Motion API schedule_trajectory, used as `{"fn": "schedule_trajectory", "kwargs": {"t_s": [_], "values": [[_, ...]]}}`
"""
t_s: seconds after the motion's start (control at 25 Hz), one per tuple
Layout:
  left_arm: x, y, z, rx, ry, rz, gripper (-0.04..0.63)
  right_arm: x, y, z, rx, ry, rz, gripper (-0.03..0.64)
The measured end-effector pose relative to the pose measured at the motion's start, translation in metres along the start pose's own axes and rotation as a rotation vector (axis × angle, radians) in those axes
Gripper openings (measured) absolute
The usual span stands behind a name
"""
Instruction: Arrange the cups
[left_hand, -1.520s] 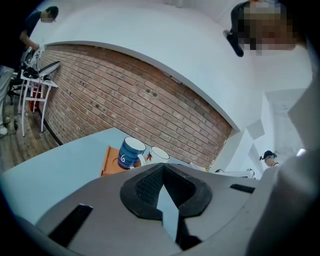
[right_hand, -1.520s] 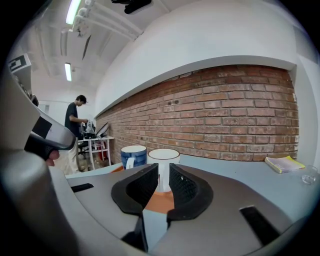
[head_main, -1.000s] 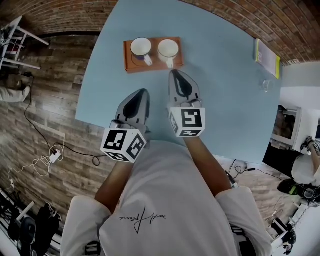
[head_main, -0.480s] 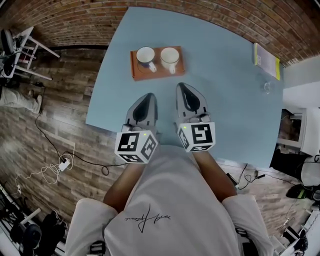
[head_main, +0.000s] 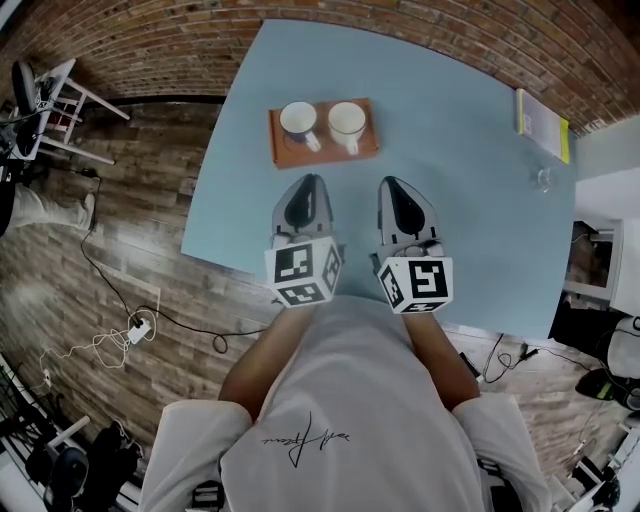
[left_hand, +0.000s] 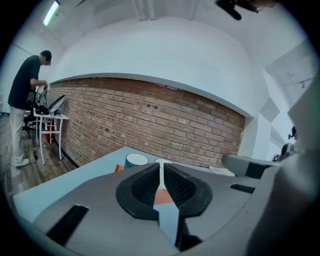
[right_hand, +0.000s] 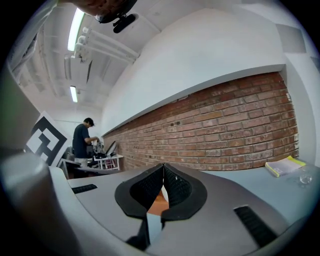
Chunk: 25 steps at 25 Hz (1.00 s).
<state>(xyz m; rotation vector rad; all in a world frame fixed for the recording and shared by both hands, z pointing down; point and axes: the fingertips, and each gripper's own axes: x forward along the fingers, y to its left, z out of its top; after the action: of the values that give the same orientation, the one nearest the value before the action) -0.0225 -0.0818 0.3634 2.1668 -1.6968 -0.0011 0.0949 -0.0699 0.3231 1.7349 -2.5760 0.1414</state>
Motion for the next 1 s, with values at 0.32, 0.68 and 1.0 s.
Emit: {"fn": "schedule_trajectory", "kwargs": {"t_s": [0.32,0.68,1.0], "values": [[0.039,0.008,-0.023,-0.030,0.033,0.097,0.011,0.006,-0.015,-0.018,0.000,0.065,-0.010,0.021],[0.070,0.026,-0.043,-0.075,0.082,0.178,0.136,0.016,-0.023,-0.034,0.021,0.117,-0.015,0.021],[0.089,0.037,-0.056,-0.080,0.097,0.255,0.172,0.018,-0.029,-0.049,0.035,0.158,-0.005,0.021]]}}
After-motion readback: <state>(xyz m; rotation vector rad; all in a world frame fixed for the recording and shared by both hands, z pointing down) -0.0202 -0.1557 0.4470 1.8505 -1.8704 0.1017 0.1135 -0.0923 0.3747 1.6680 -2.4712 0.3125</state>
